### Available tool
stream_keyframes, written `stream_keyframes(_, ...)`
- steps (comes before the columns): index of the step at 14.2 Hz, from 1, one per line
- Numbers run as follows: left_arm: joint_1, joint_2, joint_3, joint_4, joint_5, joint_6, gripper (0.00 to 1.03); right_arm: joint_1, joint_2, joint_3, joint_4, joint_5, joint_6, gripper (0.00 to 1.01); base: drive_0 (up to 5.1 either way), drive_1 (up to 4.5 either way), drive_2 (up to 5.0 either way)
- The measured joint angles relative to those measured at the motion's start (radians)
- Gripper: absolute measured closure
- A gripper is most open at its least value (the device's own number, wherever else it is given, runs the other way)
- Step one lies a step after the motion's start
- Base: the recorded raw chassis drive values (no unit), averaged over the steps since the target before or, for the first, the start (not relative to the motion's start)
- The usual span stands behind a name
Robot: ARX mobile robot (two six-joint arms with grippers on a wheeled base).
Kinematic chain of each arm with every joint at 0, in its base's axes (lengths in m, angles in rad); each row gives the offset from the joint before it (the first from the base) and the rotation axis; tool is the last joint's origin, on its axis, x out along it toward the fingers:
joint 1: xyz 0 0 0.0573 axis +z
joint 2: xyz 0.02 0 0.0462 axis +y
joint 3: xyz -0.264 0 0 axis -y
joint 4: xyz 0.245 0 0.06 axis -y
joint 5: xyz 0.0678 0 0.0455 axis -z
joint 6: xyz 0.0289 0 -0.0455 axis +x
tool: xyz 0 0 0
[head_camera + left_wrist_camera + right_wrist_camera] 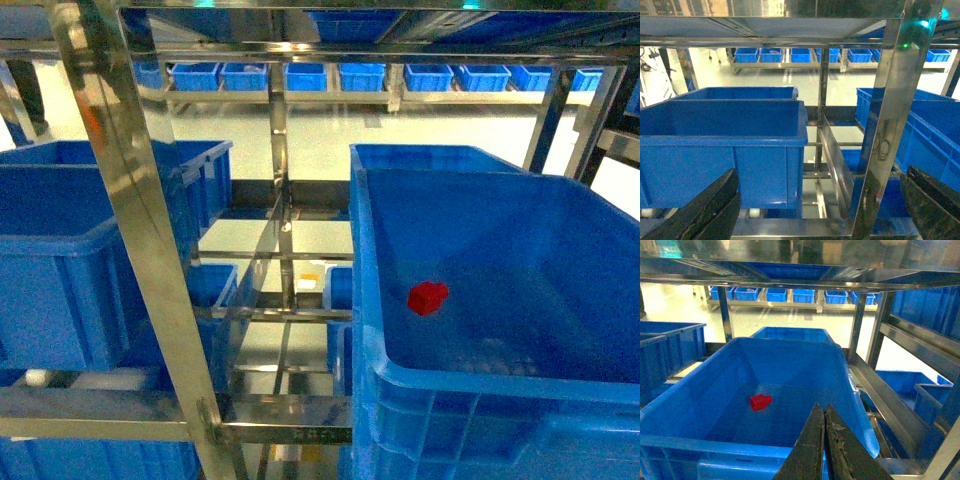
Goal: Pick red block from blue box to shelf
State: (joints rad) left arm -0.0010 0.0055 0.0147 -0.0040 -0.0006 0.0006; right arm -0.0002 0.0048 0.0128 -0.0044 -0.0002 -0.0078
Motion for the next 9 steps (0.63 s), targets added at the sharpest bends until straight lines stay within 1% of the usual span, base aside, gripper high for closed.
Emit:
stream_keyframes(1, 0.000, 0.000, 0.000, 0.000, 0.000, 0.000, 0.05, 0.000, 0.000, 0.000, 0.000, 0.000, 0.000, 0.99, 0.0, 0.00, 0.0)
stream_keyframes(2, 0.000, 0.000, 0.000, 0.000, 0.000, 0.000, 0.05, 0.000, 0.000, 0.000, 0.000, 0.000, 0.000, 0.89, 0.0, 0.00, 0.0)
stream_keyframes(3, 0.000, 0.000, 0.000, 0.000, 0.000, 0.000, 0.05, 0.000, 0.000, 0.000, 0.000, 0.000, 0.000, 0.78, 0.0, 0.00, 0.0)
stream_keyframes(5, 0.000, 0.000, 0.000, 0.000, 0.000, 0.000, 0.05, 0.000, 0.000, 0.000, 0.000, 0.000, 0.000, 0.53, 0.0, 0.00, 0.0)
stream_keyframes(8, 0.000, 0.000, 0.000, 0.000, 0.000, 0.000, 0.05, 0.000, 0.000, 0.000, 0.000, 0.000, 0.000, 0.20, 0.0, 0.00, 0.0)
stream_keyframes(9, 0.000, 0.000, 0.000, 0.000, 0.000, 0.000, 0.05, 0.000, 0.000, 0.000, 0.000, 0.000, 0.000, 0.05, 0.0, 0.00, 0.0)
